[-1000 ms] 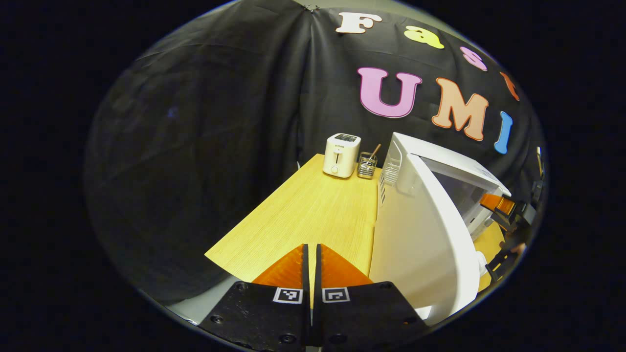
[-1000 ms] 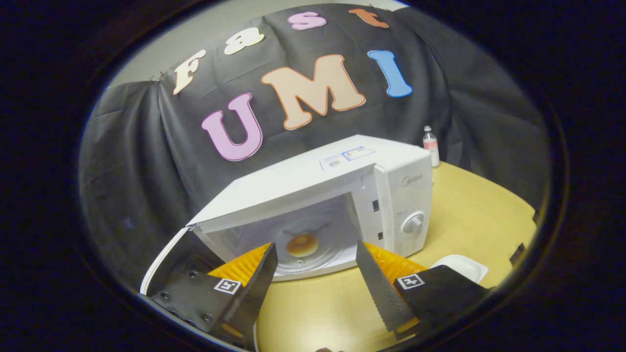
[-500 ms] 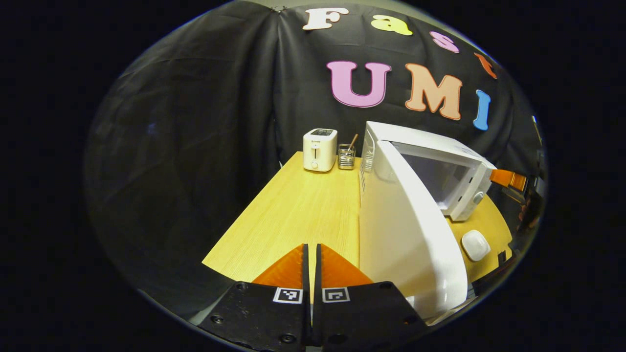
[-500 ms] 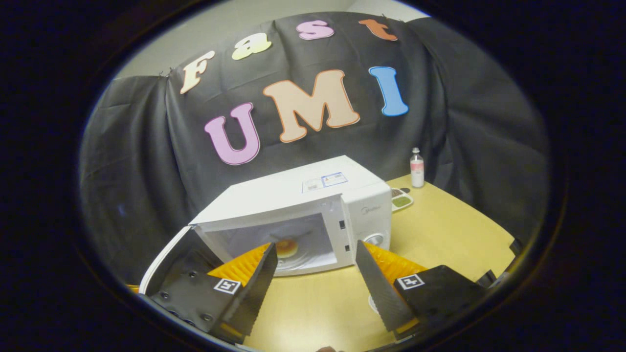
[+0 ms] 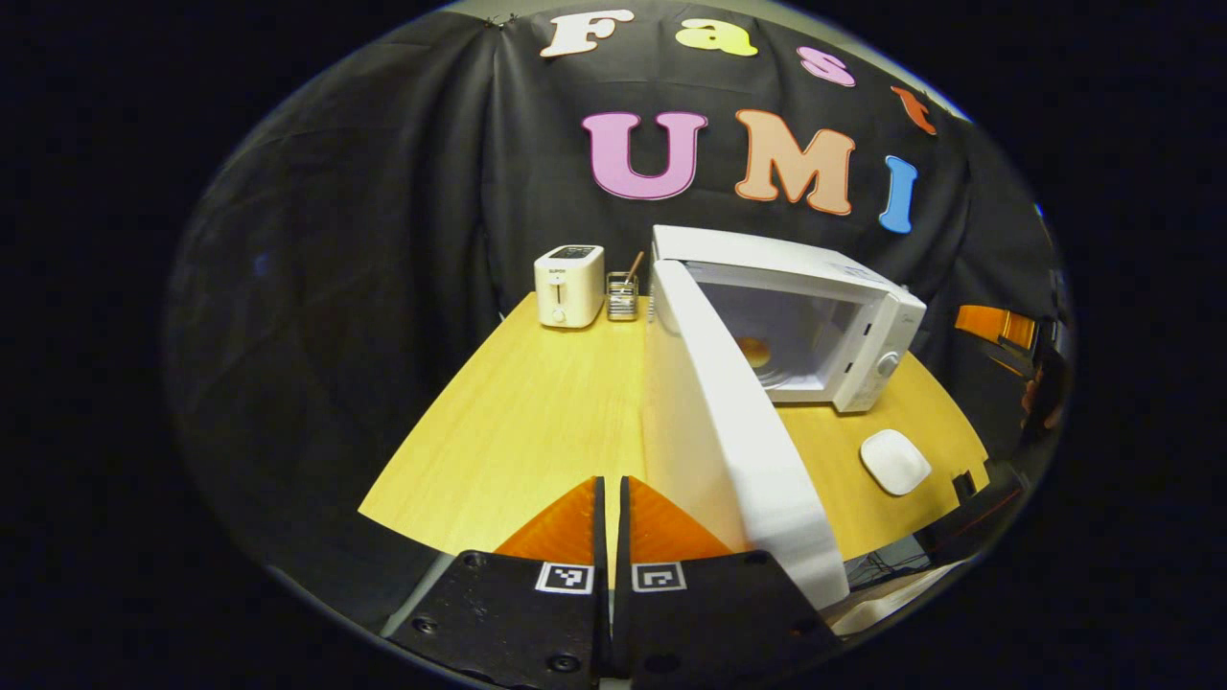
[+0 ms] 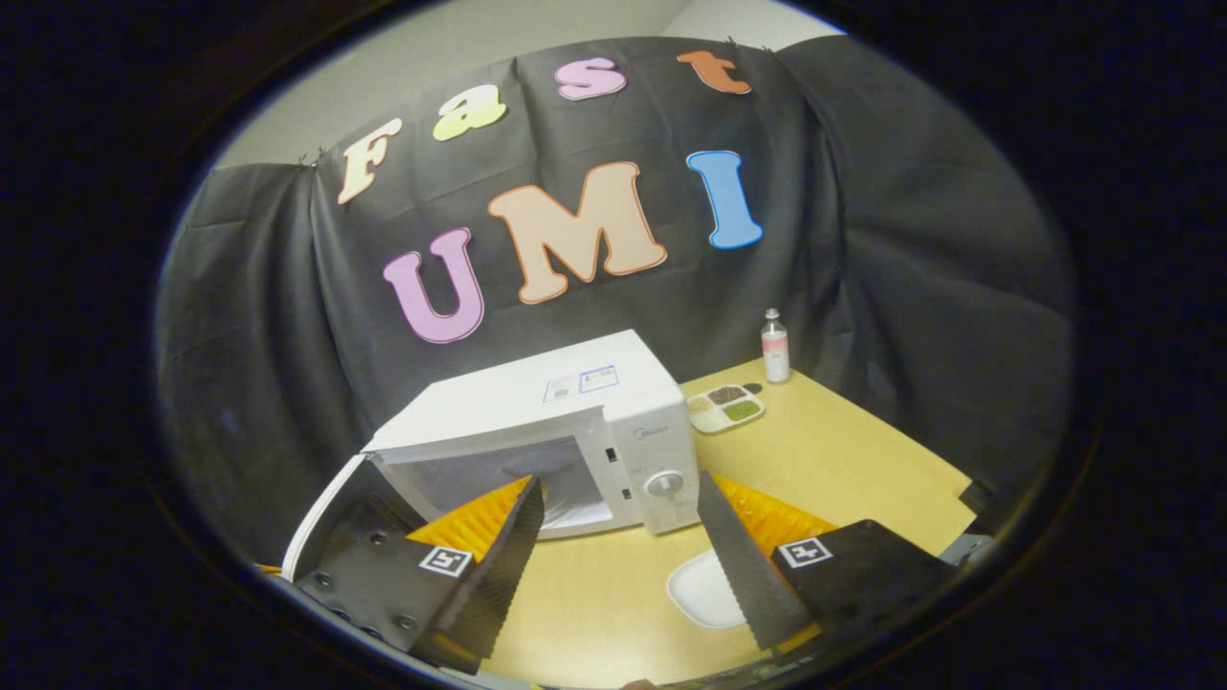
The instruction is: Open the microwave oven with the left hand, put the food in, and close the microwave oven.
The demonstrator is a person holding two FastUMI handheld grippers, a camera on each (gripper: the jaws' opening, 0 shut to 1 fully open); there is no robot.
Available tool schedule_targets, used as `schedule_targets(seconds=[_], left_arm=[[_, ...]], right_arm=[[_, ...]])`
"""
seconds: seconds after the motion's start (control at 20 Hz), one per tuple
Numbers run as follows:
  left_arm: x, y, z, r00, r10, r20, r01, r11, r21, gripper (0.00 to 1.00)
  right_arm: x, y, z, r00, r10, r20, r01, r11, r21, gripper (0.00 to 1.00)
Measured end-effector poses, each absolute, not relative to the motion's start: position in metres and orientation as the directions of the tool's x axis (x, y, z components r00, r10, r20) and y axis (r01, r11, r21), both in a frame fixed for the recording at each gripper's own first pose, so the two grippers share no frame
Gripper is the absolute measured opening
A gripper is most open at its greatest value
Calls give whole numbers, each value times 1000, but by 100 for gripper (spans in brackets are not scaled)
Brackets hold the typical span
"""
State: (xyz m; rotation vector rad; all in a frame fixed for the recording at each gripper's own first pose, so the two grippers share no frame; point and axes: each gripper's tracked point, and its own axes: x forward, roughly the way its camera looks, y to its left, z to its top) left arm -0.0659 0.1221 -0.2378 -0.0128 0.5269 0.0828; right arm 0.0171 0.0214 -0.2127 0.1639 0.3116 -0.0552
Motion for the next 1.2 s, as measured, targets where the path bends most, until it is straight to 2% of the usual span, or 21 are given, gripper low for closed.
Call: schedule_targets(seconds=[0.45,0.5,0.55,0.9,1.2], left_arm=[[-47,25,-243,843,-119,-525,99,993,-66,1],[-44,16,-242,840,-136,-525,120,991,-64,0],[-40,7,-241,837,-150,-526,137,988,-64,0],[-6,-62,-233,832,-233,-503,216,972,-92,0],[24,-118,-226,838,-276,-470,257,961,-106,0]], right_arm=[[-12,-32,-197,947,-84,-311,109,992,63,91],[-16,-38,-196,945,-88,-316,113,992,60,99],[-20,-46,-197,942,-94,-321,117,992,53,91],[-37,-98,-201,925,-139,-354,160,987,31,91],[-37,-127,-206,921,-137,-365,176,982,73,91]])
